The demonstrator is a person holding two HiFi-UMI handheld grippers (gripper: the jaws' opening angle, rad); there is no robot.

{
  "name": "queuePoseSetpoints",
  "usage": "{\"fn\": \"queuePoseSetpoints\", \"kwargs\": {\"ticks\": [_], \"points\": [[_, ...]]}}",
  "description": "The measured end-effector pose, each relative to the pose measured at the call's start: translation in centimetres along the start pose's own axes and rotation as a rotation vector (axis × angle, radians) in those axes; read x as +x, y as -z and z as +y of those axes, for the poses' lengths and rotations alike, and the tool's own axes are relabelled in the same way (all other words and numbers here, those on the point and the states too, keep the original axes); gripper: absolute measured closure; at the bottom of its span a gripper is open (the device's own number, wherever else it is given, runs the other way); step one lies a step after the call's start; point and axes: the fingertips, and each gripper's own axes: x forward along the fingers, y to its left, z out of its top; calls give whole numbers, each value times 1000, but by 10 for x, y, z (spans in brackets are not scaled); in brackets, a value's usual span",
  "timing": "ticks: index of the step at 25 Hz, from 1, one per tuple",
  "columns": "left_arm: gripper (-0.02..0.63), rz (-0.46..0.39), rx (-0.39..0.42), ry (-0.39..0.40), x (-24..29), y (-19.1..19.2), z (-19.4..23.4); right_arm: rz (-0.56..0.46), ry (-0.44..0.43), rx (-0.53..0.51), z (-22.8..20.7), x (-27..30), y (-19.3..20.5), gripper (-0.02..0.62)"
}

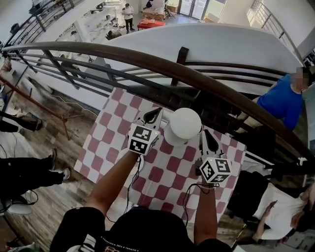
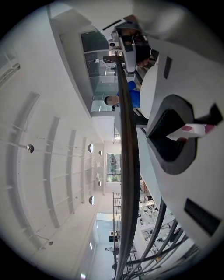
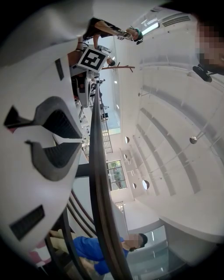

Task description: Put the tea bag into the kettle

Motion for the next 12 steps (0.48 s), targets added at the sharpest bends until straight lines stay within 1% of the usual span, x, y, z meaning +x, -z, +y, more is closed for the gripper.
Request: {"fn": "queuePoseSetpoints", "kwargs": {"ticks": [4, 8, 10, 12], "points": [[607, 28, -9, -7, 7, 7, 3, 0, -3, 7, -3, 3, 1, 577], [607, 24, -16, -13, 7, 8, 4, -7, -3, 20, -5, 5, 1, 575], [607, 22, -22, -6, 7, 8, 4, -13, -9, 29, -5, 5, 0, 560], [607, 23, -15, -4, 7, 7, 3, -18, -21, 43, -3, 7, -1, 528]]}}
